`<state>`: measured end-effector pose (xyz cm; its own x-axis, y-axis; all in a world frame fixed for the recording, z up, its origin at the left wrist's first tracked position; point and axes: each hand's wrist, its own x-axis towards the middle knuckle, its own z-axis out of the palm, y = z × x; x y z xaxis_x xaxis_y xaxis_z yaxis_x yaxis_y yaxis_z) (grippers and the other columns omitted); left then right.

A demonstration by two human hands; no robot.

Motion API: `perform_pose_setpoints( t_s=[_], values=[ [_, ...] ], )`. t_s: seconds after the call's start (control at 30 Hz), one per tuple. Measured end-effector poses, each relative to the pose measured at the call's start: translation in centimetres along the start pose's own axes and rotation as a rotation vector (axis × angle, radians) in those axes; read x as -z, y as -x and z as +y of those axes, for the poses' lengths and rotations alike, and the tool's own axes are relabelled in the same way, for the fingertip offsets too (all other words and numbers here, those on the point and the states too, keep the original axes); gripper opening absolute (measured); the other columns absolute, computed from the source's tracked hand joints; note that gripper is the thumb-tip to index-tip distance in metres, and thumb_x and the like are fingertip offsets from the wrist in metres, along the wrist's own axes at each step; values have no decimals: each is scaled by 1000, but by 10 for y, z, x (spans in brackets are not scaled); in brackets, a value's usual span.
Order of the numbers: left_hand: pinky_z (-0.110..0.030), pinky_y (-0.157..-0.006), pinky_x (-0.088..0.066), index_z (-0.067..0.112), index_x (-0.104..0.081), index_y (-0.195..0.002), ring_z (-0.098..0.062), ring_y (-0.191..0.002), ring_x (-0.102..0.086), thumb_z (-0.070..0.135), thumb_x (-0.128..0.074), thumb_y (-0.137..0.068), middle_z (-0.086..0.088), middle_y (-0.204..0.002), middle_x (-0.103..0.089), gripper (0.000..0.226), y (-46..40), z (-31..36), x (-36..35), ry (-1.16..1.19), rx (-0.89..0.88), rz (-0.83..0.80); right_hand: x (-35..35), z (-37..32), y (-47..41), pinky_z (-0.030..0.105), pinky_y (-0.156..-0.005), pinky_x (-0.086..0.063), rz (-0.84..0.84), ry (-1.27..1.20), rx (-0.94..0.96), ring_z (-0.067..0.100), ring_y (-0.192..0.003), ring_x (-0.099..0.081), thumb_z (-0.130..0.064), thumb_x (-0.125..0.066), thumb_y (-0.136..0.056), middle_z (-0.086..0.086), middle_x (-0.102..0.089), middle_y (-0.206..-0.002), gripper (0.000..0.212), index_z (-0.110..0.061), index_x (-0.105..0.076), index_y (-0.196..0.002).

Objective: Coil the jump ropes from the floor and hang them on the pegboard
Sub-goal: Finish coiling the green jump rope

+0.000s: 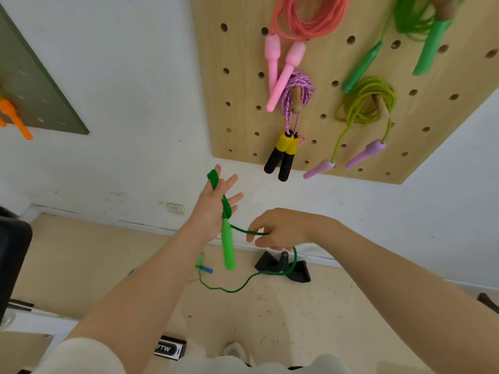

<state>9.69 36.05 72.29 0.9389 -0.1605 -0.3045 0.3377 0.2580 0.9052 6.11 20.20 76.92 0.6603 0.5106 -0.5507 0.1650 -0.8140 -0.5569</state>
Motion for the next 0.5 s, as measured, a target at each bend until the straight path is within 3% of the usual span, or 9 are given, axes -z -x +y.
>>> perform_pose_setpoints(
  t_s=[0.07,0.13,0.2,0.27,0.37,0.43,0.5],
  values=[
    [-26,-86,-45,37,-22,-145,-25,-102,-63,28,-30,-102,1,-134,-54,44,2,-8,-1,-152,32,-47,9,6,17,17,-51,-42,112,-86,87,5,-50,-44,-20,-56,-91,-3,-50,-59,13,-13,-66,-92],
    [-36,-89,-48,32,-27,-145,-21,-67,-67,26,-31,-102,-6,-119,-65,43,10,-12,-10,-209,76,-188,21,17,32,15,-48,-37,333,-297,141,2,-47,-39,-15,-60,-89,-8,-48,-56,12,-14,-67,-78],
    [-39,-86,-51,29,-36,-140,-11,-34,-40,33,-28,-101,-13,-97,-72,40,27,-10,-29,-246,143,-391,31,33,43,14,-50,-34,603,-462,168,1,-48,-38,-13,-64,-86,-14,-50,-53,13,-15,-66,-74],
    [-28,-64,-52,28,-45,-132,-8,-31,-21,49,-21,-95,-11,-67,-69,50,45,-4,-54,-226,197,-577,36,53,51,17,-57,-32,782,-496,144,7,-57,-40,-16,-67,-84,-3,-53,-63,10,-11,-66,-75],
    [-20,-41,-34,26,-54,-125,-7,-30,-15,56,-24,-88,-1,-43,-50,57,66,2,-90,-10,215,-776,29,81,63,26,-60,-31,850,-534,112,16,-62,-36,-22,-64,-86,5,-44,-65,20,-6,-64,-74],
    [-14,-38,-33,25,-56,-125,-7,-29,-12,49,-28,-90,2,-46,-53,51,75,5,-109,161,146,-841,19,93,72,28,-60,-33,828,-566,81,14,-59,-34,-25,-56,-91,2,-40,-60,28,-11,-66,-70],
    [-13,-40,-37,27,-56,-124,-3,-27,-17,45,-22,-94,3,-64,-66,49,80,8,-123,260,51,-769,5,100,81,27,-59,-35,709,-599,15,13,-54,-35,-29,-48,-96,1,-39,-58,38,-25,-65,-62]
  ],
)
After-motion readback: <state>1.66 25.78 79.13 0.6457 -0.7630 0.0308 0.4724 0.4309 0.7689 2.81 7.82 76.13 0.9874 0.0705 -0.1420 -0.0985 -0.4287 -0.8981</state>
